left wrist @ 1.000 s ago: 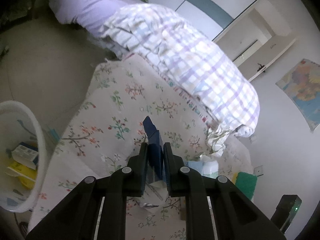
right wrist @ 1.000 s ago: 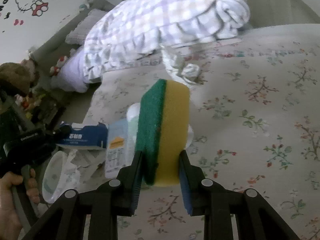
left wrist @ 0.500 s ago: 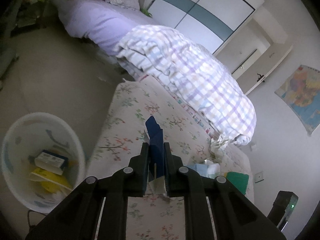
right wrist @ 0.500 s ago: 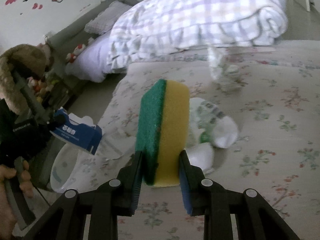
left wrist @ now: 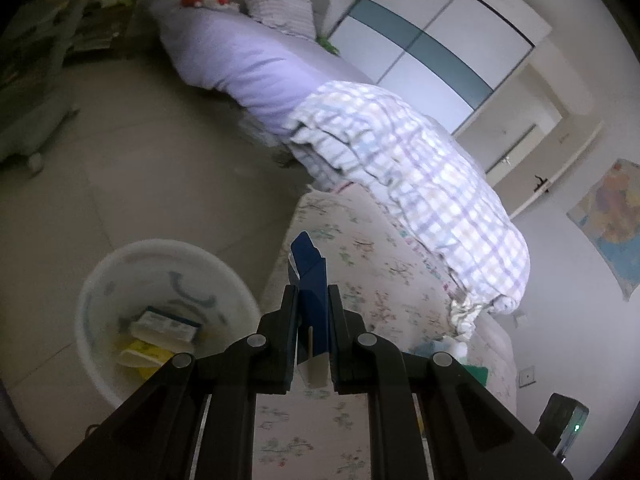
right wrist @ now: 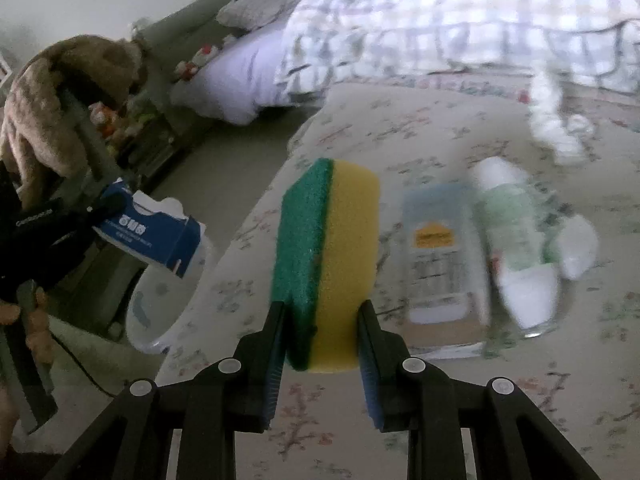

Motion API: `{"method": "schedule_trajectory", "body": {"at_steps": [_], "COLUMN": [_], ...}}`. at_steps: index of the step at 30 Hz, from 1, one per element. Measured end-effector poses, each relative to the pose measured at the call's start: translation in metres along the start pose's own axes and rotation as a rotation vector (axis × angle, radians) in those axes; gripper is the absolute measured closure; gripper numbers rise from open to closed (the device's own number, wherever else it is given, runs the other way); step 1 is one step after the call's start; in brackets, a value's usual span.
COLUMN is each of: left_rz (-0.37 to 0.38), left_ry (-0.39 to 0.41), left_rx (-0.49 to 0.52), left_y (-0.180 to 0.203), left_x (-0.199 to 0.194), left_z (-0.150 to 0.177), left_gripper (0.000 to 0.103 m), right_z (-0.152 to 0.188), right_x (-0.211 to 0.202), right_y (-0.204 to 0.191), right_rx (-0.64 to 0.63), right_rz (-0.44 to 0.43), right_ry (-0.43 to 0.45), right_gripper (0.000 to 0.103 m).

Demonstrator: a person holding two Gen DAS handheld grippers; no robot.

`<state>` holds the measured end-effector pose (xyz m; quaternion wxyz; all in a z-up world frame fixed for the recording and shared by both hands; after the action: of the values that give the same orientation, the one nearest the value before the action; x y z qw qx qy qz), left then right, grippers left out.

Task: Collect trash
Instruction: 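Carry the blue packaging over the bin and open the left gripper while the right holds the sponge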

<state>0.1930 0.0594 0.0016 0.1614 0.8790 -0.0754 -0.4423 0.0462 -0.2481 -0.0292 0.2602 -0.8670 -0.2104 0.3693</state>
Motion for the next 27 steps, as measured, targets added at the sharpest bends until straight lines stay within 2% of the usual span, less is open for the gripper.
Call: {"method": "schedule_trajectory", "body": {"at_steps": [10,15,17,18,20,22,24,27], "left_rz": [-0.115,-0.168,-0.181,-0.203,-0.247,-0.304,-0.351,-0.414], "left_ry": [0.023,0.012,-0.004,-0.017,-0.031,-0.018,-0.015,-0.04], "left_rx": [0.037,0.047,0.048,0.045,0.04,0.029,0.025,0.031], "left_y": [-0.048,-0.075,-0.082,-0.086,-0.094,-0.104,-0.111,-0.122], "left_x": [-0.006,-0.003,0.0,0.001,0.0,-0.005,-0.008,-0.008], "left_z": [-0.004,0.0,0.001,0.001,0.001,0.001,0.0,0.002], "left_gripper": [0.089,0.089,0.086,0.081,0.065,0.025,0.016,0.016], "right_z": [0.008,0.004,0.001,-0.001,-0.003,-0.004,-0.003,-0.003], "right_x": [0.046,0.075,0.088,0.095,0.104,0.117,0.127,0.143], "right_y": [-0.036,-0.051,-0.058,-0.061,-0.069,-0.078,-0.085,-0.096], "right_rx": [-0.046,-0.046,-0.044,-0.046,-0.052,-0.058,-0.061,-0.073], "right_rz": [-0.045,-0.073,-0.088,-0.092,-0.099,-0.108,-0.113,-0.109], "right_ry": [-0.08,-0.1,-0.105,-0.108,-0.115,-0.127,-0.14,-0.161], "right_gripper": [0.072,0.072,0.072,0.072,0.072,0.072,0.072,0.072]}}
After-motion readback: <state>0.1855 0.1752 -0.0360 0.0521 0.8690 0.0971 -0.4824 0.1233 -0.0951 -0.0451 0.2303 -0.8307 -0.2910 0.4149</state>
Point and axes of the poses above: each gripper's, at about its wrist camera, not at the fingertips, and x roughly the way its jaws point, y to its right, z to its underside, the point moved 4 cm from there along x, roughly the way its jaws point, and after that the axes turned 15 degrees about -z, right-handed, at the moved point
